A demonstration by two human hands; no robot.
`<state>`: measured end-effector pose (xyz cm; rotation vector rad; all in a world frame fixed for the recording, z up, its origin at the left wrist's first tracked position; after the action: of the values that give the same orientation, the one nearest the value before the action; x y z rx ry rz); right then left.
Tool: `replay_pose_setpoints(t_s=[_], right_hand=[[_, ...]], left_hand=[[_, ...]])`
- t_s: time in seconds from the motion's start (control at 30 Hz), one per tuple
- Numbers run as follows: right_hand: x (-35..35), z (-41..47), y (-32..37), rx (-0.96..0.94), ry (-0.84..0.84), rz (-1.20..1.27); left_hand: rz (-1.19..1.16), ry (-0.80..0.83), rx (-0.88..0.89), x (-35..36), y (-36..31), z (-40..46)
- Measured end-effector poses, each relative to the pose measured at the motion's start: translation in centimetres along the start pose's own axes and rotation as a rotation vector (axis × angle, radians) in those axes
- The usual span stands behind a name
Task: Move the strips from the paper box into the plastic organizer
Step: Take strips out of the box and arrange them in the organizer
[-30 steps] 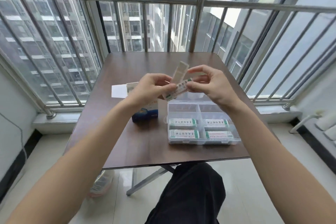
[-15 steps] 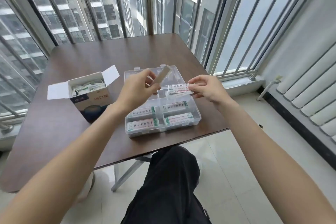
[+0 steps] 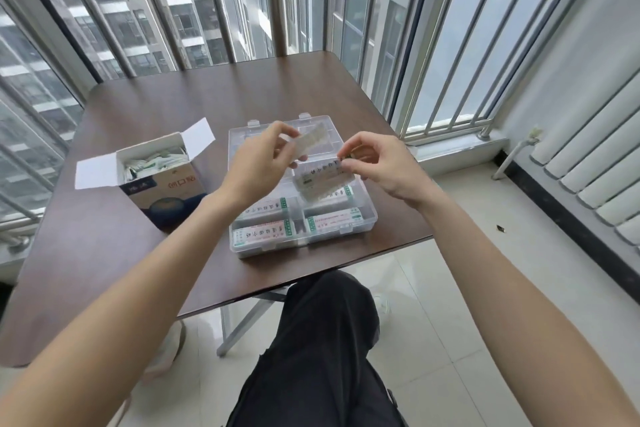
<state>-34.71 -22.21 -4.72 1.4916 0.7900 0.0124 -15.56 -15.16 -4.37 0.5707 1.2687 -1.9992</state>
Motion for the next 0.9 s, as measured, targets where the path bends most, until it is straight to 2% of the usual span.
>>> replay_pose_setpoints(t_s=[0.07,0.17,0.23,0.33,0.5,0.8,0.9], right_hand=[[-0.4,-0.3,0.4,-0.078,-0.027,0.049],[-0.7,-0.1,0.5,-0.103,-0.167,0.054],[-0.8,0.1,0.4,-0.093,-0.231,0.047],[-0.5,0.2,0.5,-0.063,-0.270,0.057],[0.0,0.5,0.4,-0.016,-0.300,0.062],[0.0,0.2,1.2,-0.002,-0.258,0.105],[0.3,0.2,1.2,-0.008,-0.250,0.027]], left_hand=[[-0.171,-0.015,-0.082,-0.1,-0.1,0.4],[-0.471,0.093,-0.176,0.3,-0.5,0.2],[-0.552,0.168,-0.169,0.5,-1.1,-0.1],[-0.596,0.249,-0.123,0.5,-1.9,-0.5],[-0.623,0.262,-0.127,0.3,-2.3,-0.6],[-0.516,0.134,-0.131,-0.2,-0.8,-0.6],[-0.522,0.159,-0.136,-0.2,-0.6,-0.7]])
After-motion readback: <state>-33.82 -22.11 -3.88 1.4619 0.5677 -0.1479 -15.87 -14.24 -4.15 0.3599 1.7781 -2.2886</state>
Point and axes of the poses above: each hand's wrist, its own z-axis towards the middle knuckle, its own x-axis out of the palm, y = z × x, the point moved 2 cm from there along z, towards the middle knuckle, and after that the axes turned 15 degrees about x, right-handed, at the moved point
